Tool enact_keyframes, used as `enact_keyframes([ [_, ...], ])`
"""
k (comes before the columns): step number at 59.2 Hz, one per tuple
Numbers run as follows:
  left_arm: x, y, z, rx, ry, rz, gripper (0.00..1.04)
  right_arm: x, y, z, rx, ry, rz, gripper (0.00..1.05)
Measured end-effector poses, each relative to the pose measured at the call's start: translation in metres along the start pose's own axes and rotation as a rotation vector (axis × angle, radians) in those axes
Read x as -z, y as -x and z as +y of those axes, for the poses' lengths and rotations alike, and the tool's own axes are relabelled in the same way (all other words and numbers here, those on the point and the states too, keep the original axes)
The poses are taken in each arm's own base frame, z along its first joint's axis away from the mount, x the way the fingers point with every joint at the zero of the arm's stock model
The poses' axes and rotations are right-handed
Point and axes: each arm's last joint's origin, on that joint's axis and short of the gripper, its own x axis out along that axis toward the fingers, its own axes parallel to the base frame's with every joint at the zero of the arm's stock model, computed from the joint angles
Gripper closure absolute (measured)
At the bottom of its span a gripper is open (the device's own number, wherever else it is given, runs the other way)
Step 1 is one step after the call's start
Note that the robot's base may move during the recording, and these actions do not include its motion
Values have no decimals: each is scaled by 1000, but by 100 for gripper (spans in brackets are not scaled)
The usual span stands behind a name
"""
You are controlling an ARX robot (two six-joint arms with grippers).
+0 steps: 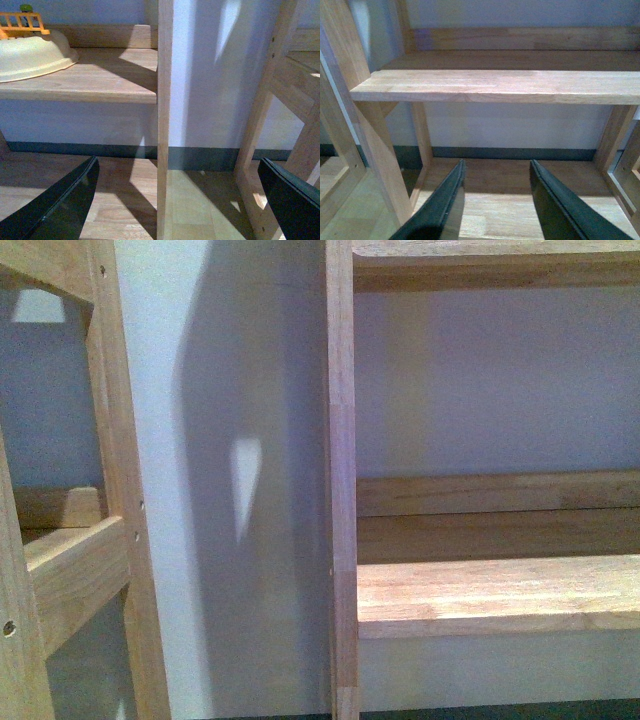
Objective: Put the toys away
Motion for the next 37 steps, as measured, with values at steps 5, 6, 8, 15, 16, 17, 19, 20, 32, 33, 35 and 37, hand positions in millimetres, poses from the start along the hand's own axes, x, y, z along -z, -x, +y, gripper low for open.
enact_keyframes([
  [5,0,0,0,0,0,0,6,0,0,0,0,0,0,47],
  [6,0,0,0,0,0,0,6,0,0,0,0,0,0,45],
  [8,0,0,0,0,0,0,6,0,0,0,0,0,0,40],
  [15,0,0,0,0,0,0,6,0,0,0,0,0,0,22],
  [16,0,0,0,0,0,0,6,0,0,0,0,0,0,19],
  [17,0,0,0,0,0,0,6,0,0,0,0,0,0,17],
  [19,0,0,0,0,0,0,6,0,0,0,0,0,0,12],
  [20,0,0,0,0,0,0,6,0,0,0,0,0,0,9],
  [32,0,0,0,0,0,0,6,0,0,0,0,0,0,6],
  [33,0,0,0,0,0,0,6,0,0,0,0,0,0,6],
  [35,0,0,0,0,0,0,6,0,0,0,0,0,0,6],
  [37,0,0,0,0,0,0,6,0,0,0,0,0,0,6],
])
